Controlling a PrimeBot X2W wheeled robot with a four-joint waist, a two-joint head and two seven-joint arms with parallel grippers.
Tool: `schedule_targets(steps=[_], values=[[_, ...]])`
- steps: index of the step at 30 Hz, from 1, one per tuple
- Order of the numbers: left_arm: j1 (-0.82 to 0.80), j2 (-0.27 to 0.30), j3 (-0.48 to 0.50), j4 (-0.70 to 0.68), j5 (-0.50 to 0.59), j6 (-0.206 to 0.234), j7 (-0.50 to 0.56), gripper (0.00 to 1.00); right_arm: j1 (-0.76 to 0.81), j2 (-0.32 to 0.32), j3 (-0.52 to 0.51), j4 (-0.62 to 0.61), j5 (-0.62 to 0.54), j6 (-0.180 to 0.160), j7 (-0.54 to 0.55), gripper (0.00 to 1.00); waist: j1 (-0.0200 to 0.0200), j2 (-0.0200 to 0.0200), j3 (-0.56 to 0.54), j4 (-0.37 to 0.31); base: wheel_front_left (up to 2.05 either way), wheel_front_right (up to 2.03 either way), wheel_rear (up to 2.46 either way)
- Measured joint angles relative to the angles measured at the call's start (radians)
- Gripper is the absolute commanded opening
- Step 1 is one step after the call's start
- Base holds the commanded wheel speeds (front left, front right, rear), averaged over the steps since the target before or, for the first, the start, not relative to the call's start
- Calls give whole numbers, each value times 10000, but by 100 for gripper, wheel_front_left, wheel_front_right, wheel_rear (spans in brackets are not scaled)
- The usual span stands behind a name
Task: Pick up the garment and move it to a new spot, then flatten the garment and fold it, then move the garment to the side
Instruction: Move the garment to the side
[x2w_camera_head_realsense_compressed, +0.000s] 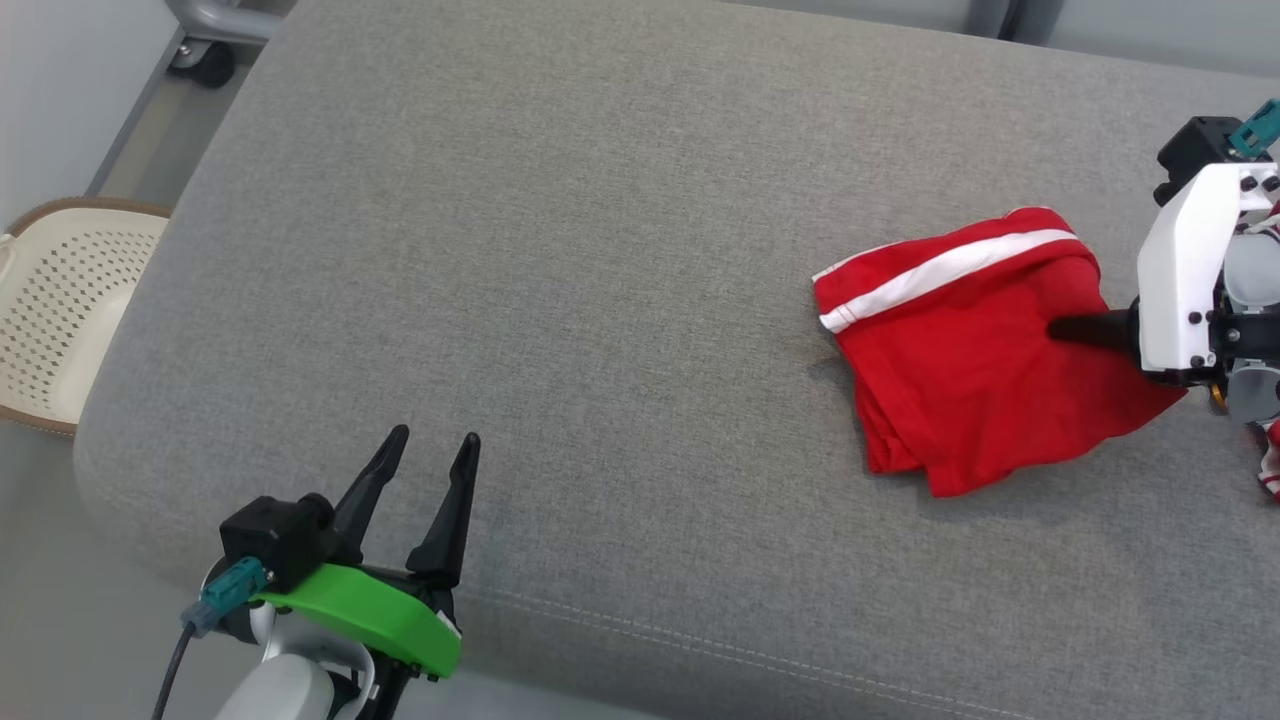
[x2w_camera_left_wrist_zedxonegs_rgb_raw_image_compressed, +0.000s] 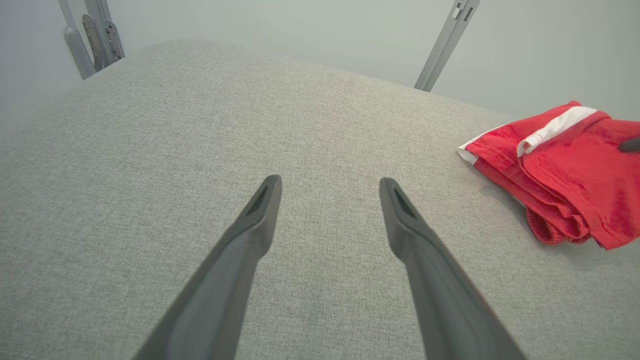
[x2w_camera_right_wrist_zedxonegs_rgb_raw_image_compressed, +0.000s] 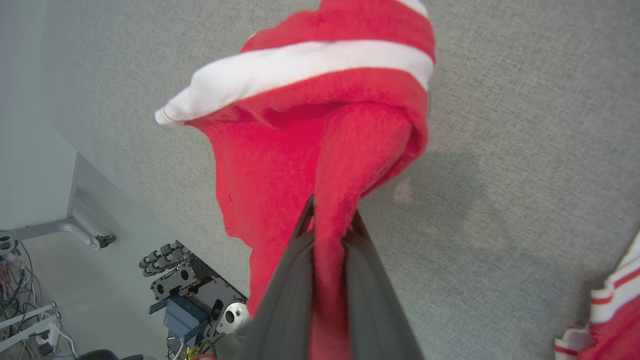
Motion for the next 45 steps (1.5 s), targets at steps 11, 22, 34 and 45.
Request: schedule_targets(steps=[11, 22, 34, 45], values=[[-62, 349, 314, -378, 186, -44, 0, 100, -72, -226, -694, -38, -96, -261, -309, 0, 0, 0, 507, -1072, 0, 0, 0], [-302, 688, 355, -704, 341, -119, 12, 100, -63, -301, -1197, -215, -96, -336, -874, 0, 0, 0, 1051, -2387, 0, 0, 0], [-966, 920, 437, -1342, 616, -113, 138, 100, -885, -750, -1749, -372, -1085, -353, -1812, 0, 0, 0, 2255, -3682, 0, 0, 0], [-1445, 1011, 385, -1622, 688, -117, 472, 100, -1003, -1567, -2284, 466, -1597, -416, -2071, 0, 0, 1, 3577, -4019, 0, 0, 0]])
